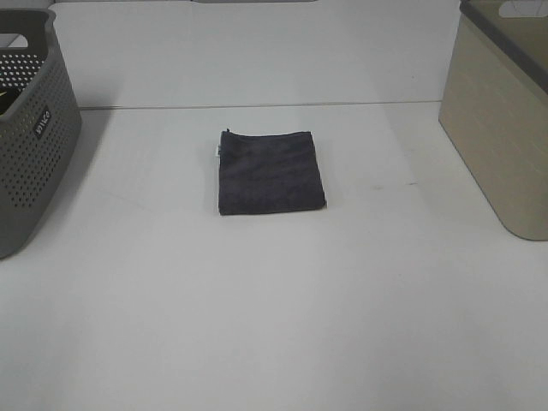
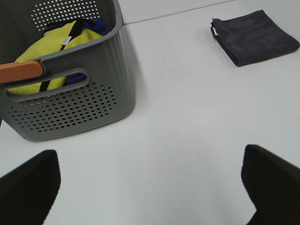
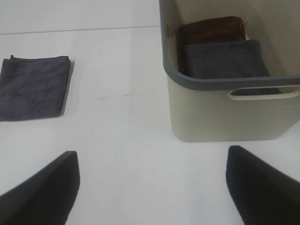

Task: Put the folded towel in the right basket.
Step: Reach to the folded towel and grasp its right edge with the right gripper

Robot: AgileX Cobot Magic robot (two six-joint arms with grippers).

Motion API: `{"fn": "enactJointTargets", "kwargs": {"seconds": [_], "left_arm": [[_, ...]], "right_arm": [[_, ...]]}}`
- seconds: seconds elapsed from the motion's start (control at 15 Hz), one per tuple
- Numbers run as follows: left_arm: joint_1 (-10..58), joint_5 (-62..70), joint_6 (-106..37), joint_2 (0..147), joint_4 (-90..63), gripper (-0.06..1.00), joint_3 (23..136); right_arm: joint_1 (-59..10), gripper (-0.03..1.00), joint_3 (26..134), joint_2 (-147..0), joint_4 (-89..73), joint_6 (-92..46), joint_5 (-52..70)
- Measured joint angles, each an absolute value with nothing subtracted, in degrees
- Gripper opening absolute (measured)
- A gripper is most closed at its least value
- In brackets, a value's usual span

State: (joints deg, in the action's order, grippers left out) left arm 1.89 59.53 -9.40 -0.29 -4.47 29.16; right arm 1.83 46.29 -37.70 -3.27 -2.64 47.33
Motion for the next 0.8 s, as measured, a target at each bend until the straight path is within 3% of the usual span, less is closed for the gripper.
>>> {"fn": "enactJointTargets", "kwargs": {"seconds": [0.2, 0.6, 0.8], "left_arm": [[1.89, 59.53, -9.4, -0.29, -4.47, 0.99, 29.16], [1.89, 59.53, -9.4, -0.29, -4.47, 0.99, 29.16], [1.89, 59.53, -9.4, -0.29, -4.47, 0.99, 29.16]], "right_arm": [[1.83, 0.79, 56.38, -54.95, -7.33, -6.42, 48.59], [1.03, 0.78, 69.73, -75.75, -19.94, -12.32, 54.09], [-6.42, 0.78, 75.46, -85.43, -19.02, -12.83, 53.92]]}}
